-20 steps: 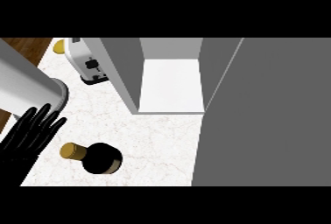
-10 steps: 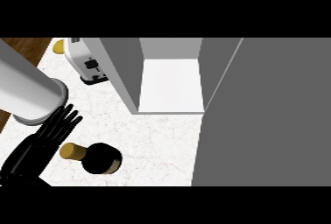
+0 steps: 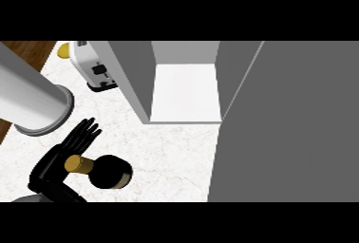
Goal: Pick up the wine, place it into the cabinet and close the cabinet
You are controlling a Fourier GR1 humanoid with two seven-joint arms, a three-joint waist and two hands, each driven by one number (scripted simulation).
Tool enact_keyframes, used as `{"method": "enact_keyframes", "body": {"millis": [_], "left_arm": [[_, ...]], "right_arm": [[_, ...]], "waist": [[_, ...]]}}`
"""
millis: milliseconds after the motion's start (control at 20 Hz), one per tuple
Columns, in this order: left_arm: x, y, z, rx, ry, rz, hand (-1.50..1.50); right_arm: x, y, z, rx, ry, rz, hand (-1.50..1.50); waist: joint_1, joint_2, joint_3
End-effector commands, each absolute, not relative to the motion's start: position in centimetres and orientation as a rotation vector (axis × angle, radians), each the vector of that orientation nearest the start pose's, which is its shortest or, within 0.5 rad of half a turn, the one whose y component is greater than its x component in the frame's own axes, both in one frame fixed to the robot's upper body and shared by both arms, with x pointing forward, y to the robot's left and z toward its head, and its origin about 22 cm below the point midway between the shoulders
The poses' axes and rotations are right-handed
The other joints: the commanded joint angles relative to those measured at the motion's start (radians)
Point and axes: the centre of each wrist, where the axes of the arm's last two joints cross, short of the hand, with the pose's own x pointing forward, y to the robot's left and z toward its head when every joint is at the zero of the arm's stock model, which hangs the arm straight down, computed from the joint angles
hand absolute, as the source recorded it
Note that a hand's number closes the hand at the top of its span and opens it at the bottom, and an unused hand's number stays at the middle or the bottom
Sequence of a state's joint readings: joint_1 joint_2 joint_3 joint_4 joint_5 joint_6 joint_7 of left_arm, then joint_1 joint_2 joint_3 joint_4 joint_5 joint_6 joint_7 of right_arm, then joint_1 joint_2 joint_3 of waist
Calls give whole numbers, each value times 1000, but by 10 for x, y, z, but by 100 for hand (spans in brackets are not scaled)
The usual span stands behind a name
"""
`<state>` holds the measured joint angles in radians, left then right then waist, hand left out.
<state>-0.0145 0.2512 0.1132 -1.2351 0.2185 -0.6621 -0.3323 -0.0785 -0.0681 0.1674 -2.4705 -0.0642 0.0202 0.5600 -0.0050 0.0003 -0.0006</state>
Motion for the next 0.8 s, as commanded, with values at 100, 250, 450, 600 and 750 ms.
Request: {"method": "enact_keyframes", "body": {"millis": [100, 250, 450, 600, 750], "left_arm": [[219, 340, -90, -510, -1581, -212, -150], [215, 332, -105, -523, -1551, -224, -150], [218, 329, -122, -537, -1534, -199, -150], [237, 320, -126, -540, -1520, -234, -150], [229, 325, -134, -589, -1503, -141, -150]], "right_arm": [[143, -197, 200, 250, -1985, 223, -150], [128, -206, 210, 256, -1977, 223, -150], [130, -216, 210, 268, -1989, 223, -150], [148, -198, 208, 251, -1984, 242, -150], [140, -196, 216, 281, -1994, 220, -150]], "waist": [[2, 0, 0], [0, -1, 0], [-7, 1, 0], [-4, 2, -1], [-7, 2, -2]]}}
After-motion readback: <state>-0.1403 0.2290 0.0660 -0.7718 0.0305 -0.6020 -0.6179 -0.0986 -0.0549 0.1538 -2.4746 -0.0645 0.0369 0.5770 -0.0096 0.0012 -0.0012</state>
